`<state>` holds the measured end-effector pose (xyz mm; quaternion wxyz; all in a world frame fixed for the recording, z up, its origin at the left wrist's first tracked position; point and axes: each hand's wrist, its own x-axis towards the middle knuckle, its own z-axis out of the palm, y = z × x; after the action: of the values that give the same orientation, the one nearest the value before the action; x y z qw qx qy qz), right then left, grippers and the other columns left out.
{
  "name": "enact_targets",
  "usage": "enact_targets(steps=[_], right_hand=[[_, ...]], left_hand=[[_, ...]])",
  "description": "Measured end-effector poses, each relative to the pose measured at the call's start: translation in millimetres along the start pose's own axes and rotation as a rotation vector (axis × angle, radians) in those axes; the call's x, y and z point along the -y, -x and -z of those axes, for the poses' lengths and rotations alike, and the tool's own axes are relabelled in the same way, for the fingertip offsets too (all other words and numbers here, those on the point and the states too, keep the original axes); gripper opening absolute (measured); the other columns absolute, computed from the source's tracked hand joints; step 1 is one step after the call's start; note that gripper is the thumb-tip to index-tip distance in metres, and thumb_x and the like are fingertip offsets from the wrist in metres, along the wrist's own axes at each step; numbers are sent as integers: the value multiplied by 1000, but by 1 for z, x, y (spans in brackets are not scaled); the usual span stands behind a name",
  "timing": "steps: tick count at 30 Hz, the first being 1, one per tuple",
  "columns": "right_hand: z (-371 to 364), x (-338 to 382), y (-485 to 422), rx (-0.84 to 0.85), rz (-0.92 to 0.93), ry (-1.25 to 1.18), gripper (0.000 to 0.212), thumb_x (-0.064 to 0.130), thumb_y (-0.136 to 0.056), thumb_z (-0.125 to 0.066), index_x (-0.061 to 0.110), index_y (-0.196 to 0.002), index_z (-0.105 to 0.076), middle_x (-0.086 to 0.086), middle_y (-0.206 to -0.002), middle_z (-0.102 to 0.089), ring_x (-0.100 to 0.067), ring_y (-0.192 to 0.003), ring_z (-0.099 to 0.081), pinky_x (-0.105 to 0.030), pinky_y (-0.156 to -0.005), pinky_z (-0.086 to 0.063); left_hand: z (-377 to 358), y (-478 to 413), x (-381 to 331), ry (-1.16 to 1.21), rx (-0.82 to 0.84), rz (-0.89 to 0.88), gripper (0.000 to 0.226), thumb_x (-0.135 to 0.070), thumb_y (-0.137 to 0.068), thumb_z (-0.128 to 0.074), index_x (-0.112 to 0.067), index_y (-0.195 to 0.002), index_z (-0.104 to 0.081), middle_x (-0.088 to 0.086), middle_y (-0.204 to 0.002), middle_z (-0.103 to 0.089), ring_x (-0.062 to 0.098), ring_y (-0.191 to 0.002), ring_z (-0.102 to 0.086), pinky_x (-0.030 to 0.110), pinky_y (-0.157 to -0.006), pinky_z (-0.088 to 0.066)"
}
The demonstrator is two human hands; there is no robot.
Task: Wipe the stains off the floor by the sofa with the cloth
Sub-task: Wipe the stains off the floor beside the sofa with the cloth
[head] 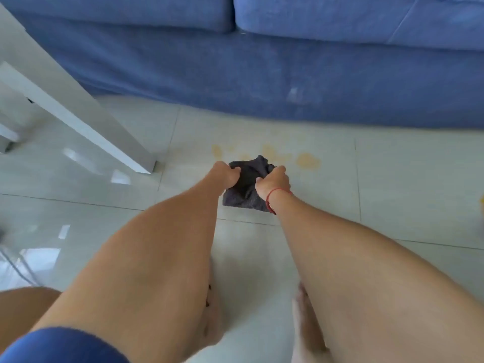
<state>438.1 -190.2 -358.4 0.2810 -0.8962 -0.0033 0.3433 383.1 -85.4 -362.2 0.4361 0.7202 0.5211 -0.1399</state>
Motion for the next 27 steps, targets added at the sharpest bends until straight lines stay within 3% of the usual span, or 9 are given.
enact_targets(steps=[2, 6, 9, 12, 16, 20, 27], right_hand=[[-10, -10, -15, -3, -10, 208, 56, 32, -91, -58, 10, -137, -35, -12, -142, -43, -33, -130, -44, -44, -107, -34], [-34, -28, -39, -23, 274, 476, 55, 31, -93, -53, 10, -141, -33, -12, -150, -32, -31, -138, -35, -47, -113, -28], [-53, -39, -56, 33, 450, 614, 61, 35, -96, -47, 15, -150, -24, -12, -162, -10, -27, -148, -15, -47, -119, -15], [-74, -51, -68, 51, 620, 690, 65, 44, -97, -41, 22, -153, -17, -7, -164, -2, -25, -151, -2, -49, -121, -6], [-94, -69, -81, -36, 698, 702, 64, 50, -95, -38, 26, -152, -22, -5, -163, -9, -26, -151, -7, -50, -121, -3], [-106, -78, -95, -141, 726, 693, 63, 52, -94, -39, 25, -150, -31, -5, -161, -22, -29, -148, -20, -52, -120, -12], [-114, -75, -105, -228, 746, 703, 60, 49, -92, -39, 24, -147, -37, -6, -158, -30, -31, -146, -27, -54, -118, -17]], left_hand=[[-9, -18, 12, -155, -40, 86, 55, -34, -96, -44, 6, -133, -40, 23, -131, -53, 38, -120, -51, 45, -100, -45], [-15, -48, 43, -341, -182, 53, 68, -38, -97, -38, 2, -147, -15, 18, -151, -28, 32, -142, -20, 45, -115, -26], [-14, -72, 64, -394, -236, -2, 70, -40, -98, -33, -1, -150, -7, 14, -159, -11, 27, -147, -4, 43, -119, -15], [-14, -96, 82, -400, -288, -21, 69, -42, -98, -29, -7, -152, -2, 12, -161, 0, 25, -148, 5, 42, -120, -6], [-14, -125, 99, -451, -330, -37, 70, -49, -96, -24, -20, -152, 4, 9, -160, 14, 27, -147, 13, 45, -118, 3], [-22, -145, 108, -405, -278, 6, 67, -57, -91, -13, -34, -149, 14, 5, -157, 25, 25, -144, 23, 49, -114, 14], [-21, -149, 112, -371, -224, -11, 66, -56, -92, -11, -35, -147, 19, 4, -155, 31, 25, -142, 29, 48, -110, 20]])
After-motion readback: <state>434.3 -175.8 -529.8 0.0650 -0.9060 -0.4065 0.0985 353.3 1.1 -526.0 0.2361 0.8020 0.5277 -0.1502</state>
